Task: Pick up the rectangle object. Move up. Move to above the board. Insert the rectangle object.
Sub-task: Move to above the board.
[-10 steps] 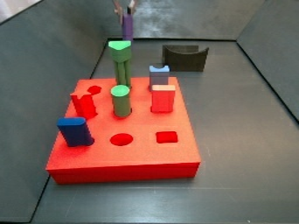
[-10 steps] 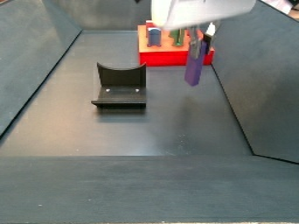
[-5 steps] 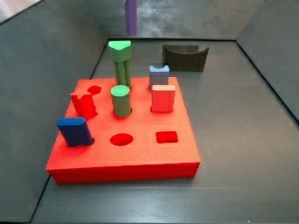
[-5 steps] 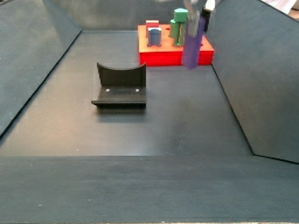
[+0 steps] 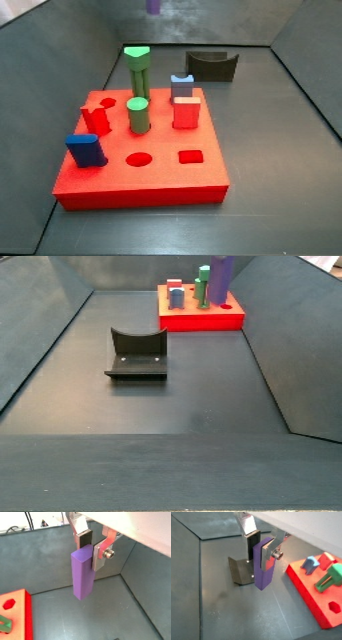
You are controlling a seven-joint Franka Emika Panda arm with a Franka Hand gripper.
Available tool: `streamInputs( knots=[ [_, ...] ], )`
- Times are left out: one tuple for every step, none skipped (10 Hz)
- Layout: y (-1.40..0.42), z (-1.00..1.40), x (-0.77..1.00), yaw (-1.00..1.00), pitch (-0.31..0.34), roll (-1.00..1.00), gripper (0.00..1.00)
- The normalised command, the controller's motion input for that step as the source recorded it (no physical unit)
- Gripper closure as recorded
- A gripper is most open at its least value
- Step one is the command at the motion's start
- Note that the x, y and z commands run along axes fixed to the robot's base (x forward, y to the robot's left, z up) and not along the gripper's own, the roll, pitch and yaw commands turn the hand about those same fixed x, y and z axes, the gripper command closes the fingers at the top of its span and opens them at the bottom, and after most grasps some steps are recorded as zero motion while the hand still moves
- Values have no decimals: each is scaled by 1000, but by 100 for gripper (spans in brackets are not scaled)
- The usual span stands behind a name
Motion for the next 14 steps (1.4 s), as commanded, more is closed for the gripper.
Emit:
streamInputs(
  knots=[
    [6,293,28,31,73,-39,100],
    [-1000,213,141,-1000,21,90,100],
    [-1000,188,143,-1000,20,99,100],
    [-1000,195,143,-1000,24,99,100],
    [-1000,204,143,-1000,34,64,100],
    [-1000,204,143,-1000,44,61,100],
    [-1000,208,146,-993,69,48,100],
    [-1000,210,157,-644,87,5,100],
    [-1000,210,166,-391,110,-17,100],
    [-1000,214,182,-225,131,-35,100],
    [-1000,216,202,-83,142,-23,100],
    [-1000,215,214,-45,144,-11,100],
    [-1000,218,230,-33,138,-13,100],
    [-635,146,175,-5,133,-5,100]
  ],
)
